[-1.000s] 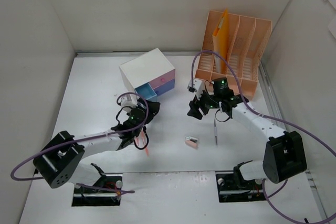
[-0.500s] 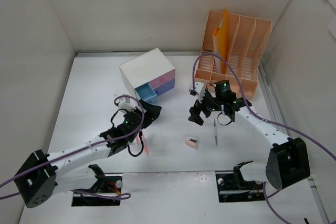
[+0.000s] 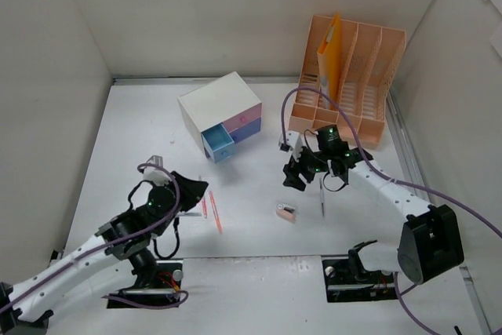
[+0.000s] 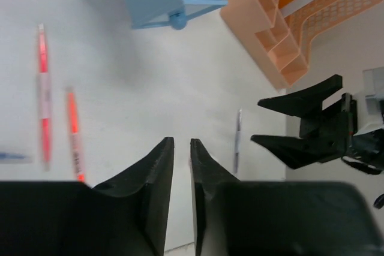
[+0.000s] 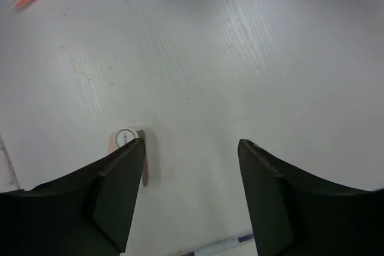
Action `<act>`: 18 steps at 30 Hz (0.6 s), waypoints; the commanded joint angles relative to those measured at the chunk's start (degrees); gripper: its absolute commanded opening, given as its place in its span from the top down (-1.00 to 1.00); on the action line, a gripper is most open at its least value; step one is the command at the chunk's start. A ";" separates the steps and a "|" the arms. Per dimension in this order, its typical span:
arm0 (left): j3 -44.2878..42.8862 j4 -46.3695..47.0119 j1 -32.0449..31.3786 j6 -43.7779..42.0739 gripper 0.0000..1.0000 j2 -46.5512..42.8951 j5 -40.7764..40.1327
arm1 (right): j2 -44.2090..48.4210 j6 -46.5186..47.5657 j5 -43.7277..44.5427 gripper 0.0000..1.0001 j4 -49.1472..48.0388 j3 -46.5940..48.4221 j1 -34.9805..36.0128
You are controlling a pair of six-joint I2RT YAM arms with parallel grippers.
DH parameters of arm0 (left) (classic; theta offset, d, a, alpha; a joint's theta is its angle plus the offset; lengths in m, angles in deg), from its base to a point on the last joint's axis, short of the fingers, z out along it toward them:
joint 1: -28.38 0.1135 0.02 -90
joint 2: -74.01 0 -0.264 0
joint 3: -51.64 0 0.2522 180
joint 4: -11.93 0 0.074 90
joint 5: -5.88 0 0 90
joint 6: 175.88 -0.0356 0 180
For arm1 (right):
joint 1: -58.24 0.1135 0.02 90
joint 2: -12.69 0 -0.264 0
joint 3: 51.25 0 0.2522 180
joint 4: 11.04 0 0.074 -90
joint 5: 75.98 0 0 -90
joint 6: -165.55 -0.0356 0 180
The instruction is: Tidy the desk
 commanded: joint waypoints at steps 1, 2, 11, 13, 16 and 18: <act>-2.87 -19.59 -0.21 0.98 0.75 -5.67 -2.55 | 0.87 0.43 0.33 -0.13 2.15 1.74 4.80; -3.05 -24.31 -0.21 2.46 0.74 -8.65 -2.72 | 0.87 0.16 0.68 0.27 2.76 1.65 5.68; -4.37 -39.64 -0.21 7.74 -0.25 -10.54 -1.85 | 0.08 -0.20 7.35 -0.75 4.61 0.15 11.39; -4.89 -40.00 -0.21 7.83 -0.26 -7.90 -1.49 | -1.23 0.15 9.73 -0.86 4.53 -0.99 12.54; -5.33 -38.78 -0.21 7.13 -0.26 -5.70 -1.14 | -2.64 0.77 11.76 -0.85 4.26 -1.17 13.07; -5.16 -37.90 -0.21 7.22 -0.26 -5.51 -1.31 | -3.17 0.68 12.99 -0.80 3.83 -1.34 13.33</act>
